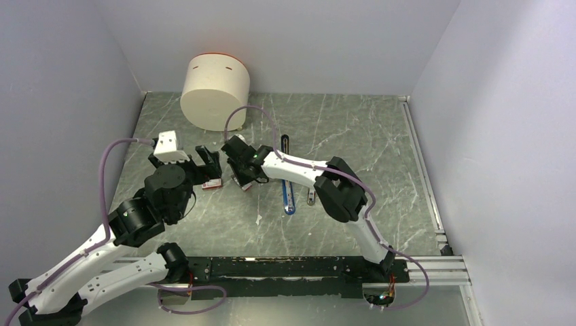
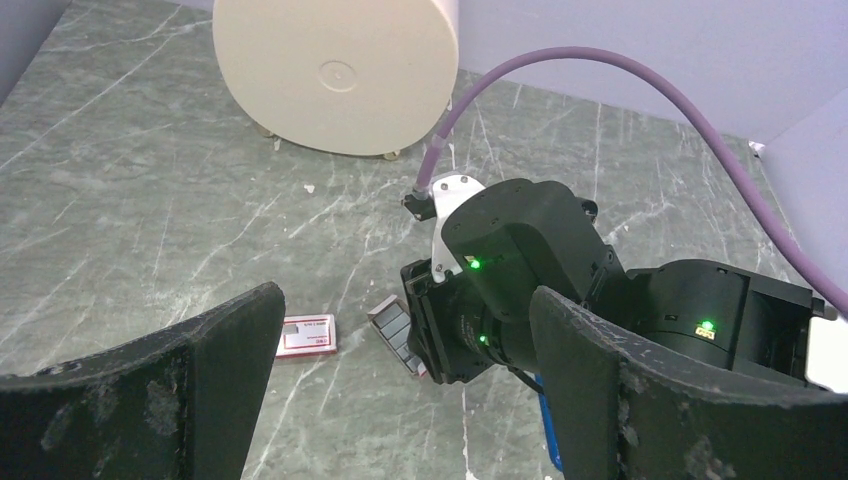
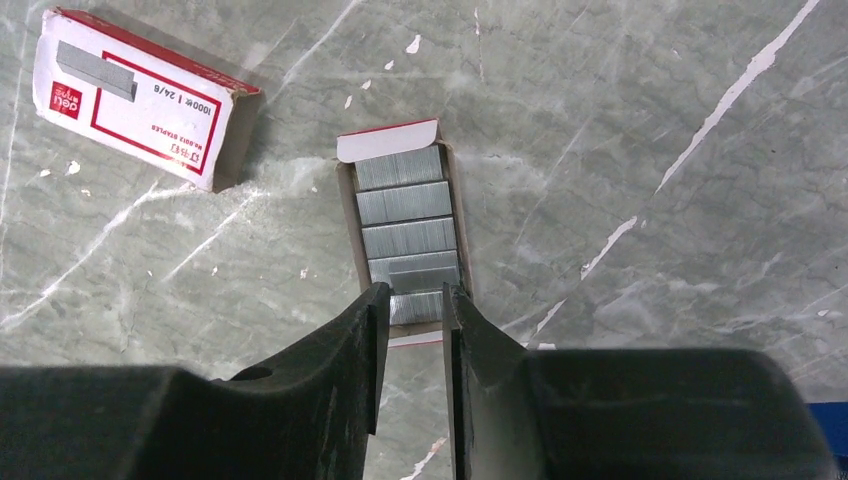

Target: Load the staples into the stapler

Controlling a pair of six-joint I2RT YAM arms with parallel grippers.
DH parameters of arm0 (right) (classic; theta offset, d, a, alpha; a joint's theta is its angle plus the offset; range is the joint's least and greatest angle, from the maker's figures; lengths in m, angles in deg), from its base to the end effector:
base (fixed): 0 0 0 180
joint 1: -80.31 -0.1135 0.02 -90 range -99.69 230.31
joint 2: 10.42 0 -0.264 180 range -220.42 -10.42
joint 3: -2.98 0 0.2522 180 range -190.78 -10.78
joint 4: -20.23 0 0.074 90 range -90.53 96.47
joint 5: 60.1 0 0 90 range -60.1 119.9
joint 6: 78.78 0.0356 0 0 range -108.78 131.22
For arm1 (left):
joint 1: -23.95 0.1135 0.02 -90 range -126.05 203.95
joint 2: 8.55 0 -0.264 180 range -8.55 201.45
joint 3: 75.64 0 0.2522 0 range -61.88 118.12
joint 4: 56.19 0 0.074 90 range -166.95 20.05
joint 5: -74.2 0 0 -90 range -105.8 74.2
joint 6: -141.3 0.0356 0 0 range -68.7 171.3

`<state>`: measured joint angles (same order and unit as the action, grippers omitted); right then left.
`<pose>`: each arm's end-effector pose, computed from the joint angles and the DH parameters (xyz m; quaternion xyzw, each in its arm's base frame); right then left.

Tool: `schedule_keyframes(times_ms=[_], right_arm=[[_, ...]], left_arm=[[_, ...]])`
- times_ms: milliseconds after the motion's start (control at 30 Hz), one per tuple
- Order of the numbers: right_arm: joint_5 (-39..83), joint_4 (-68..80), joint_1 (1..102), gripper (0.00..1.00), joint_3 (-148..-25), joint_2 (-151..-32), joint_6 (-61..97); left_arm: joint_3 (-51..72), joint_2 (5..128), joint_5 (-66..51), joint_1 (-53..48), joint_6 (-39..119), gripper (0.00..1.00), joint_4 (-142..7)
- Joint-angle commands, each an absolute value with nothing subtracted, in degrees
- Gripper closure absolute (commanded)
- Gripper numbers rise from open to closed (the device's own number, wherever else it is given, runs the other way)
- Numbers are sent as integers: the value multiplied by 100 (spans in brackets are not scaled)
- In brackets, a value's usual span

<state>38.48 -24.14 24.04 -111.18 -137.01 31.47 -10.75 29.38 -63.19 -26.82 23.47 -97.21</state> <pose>0.2729 0.3991 0.1798 -0.2751 0.9154 0.1201 0.2681 0.1036 -0.0855 0.3663 -0.0988 0.7566 -0.1117 0.6366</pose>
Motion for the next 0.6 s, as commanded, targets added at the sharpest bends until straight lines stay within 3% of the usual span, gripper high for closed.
schedule_keyframes(times_ms=[0,567], right_arm=[[3878,-2317,2384,69,-11281,-13908,3064],[3966,-2258,2384,62,-11170,-13907,2996]], left_arm=[[-1099,2951,-6453,-2641,2396,3,-9634],[-1117,2960,-6455,-2648,2397,3,-9622]])
